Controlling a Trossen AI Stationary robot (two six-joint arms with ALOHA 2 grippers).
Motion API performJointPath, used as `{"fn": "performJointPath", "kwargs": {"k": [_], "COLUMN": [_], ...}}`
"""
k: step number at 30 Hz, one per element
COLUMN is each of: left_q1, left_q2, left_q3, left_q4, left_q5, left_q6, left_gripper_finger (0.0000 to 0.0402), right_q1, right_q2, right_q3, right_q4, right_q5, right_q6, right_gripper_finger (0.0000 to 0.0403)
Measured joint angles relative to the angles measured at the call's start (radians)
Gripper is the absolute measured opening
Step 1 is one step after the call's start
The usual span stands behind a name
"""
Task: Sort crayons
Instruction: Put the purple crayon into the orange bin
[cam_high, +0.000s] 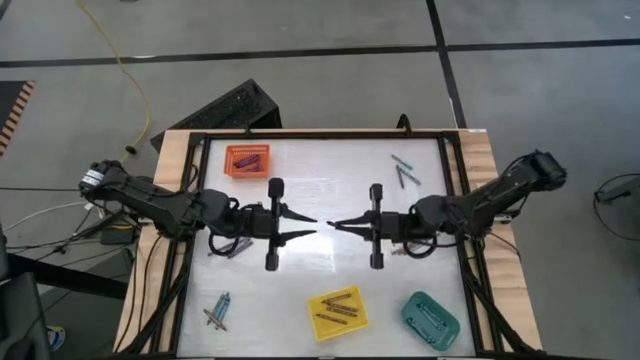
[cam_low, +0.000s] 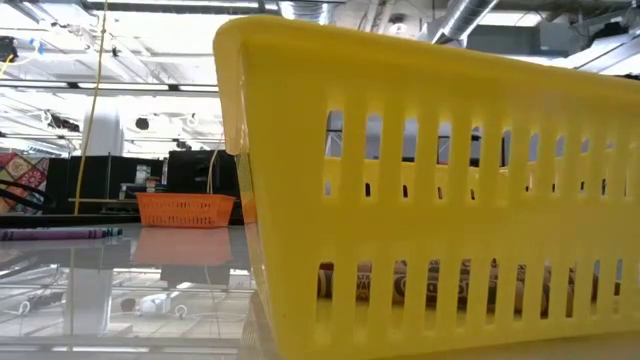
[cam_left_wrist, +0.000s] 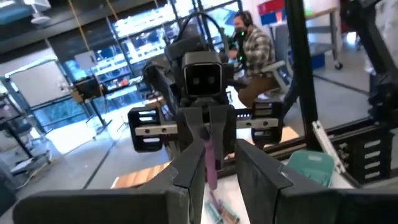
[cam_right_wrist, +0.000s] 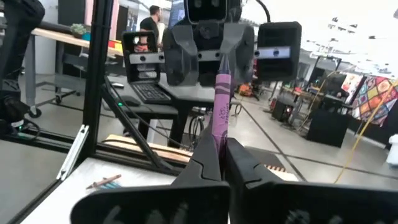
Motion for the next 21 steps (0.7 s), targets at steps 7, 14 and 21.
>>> {"fn": "performJointPath", "kwargs": {"k": [7,14,21], "left_q1": [0.008,0.009,0.000], "left_q2": [0.017,0.040,0.046], "left_q3": [0.000,0.000,0.000], "left_q4": [0.009,0.014,0.016], "left_q5": [0.035,0.051,0.058], "left_q6": [-0.021,-0.021,-0.017], "left_gripper_finger": [0.0077,0.0090,0.0103], "right_q1": [0.000,-0.021,-0.024], "right_q2": [0.053,0.122,0.148], "right_q3": [0.068,0.141,0.176], "right_q4": [-0.002,-0.017,-0.038], "right_q5": [-0.014,-0.053,-0.053], "right_q6": [-0.029,-0.032,-0.054], "right_gripper_finger": [0.0000,0.0000,0.0000]}}
